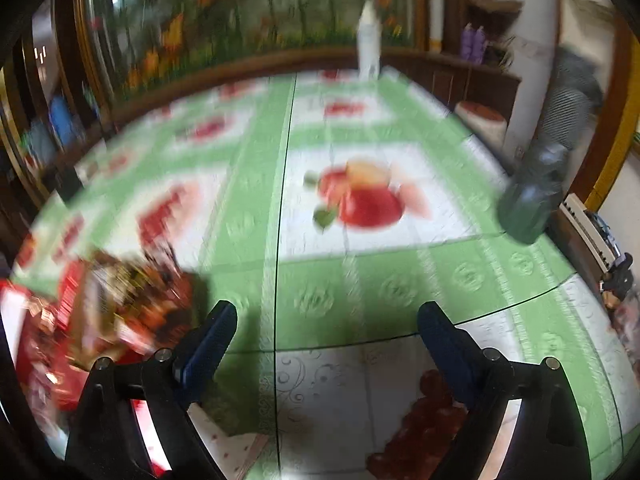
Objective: Organize snacks
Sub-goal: 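Grasp the pink wrapped snack with the left gripper while the right grasps a purple packet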
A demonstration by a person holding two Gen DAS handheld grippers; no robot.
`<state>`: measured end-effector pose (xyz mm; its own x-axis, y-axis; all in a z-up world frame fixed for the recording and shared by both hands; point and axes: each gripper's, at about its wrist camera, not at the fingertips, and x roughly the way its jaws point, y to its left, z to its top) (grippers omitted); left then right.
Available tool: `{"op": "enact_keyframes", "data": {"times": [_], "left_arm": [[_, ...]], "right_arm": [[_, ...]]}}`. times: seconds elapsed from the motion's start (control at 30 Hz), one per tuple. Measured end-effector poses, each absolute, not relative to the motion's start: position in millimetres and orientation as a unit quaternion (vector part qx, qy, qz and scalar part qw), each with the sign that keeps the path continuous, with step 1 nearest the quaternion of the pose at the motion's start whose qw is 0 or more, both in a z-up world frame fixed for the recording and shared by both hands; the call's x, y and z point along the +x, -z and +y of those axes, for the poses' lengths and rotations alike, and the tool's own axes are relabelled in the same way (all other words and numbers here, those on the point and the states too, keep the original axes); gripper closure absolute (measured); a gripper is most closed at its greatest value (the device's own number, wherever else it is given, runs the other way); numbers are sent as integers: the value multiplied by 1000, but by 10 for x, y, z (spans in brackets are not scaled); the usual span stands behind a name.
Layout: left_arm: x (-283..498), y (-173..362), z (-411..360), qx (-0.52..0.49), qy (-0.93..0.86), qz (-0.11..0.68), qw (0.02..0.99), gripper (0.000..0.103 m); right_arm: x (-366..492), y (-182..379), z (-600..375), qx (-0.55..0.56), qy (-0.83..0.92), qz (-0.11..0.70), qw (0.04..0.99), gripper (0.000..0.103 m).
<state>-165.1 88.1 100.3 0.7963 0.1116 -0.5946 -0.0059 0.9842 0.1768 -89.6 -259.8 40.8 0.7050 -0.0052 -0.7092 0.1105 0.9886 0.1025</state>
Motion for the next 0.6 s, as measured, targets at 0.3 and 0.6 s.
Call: {"op": "enact_keyframes", "data": {"times": [0.3, 0.6], "left_arm": [[-2009, -639, 977, 62, 41, 356, 932, 0], [-2153, -642, 797, 90, 78, 346, 931, 0]], "right_arm": [[-1611, -707, -1858, 78, -134, 373, 915, 9], [-1426, -383, -1295, 63, -185, 448, 872, 26]]}}
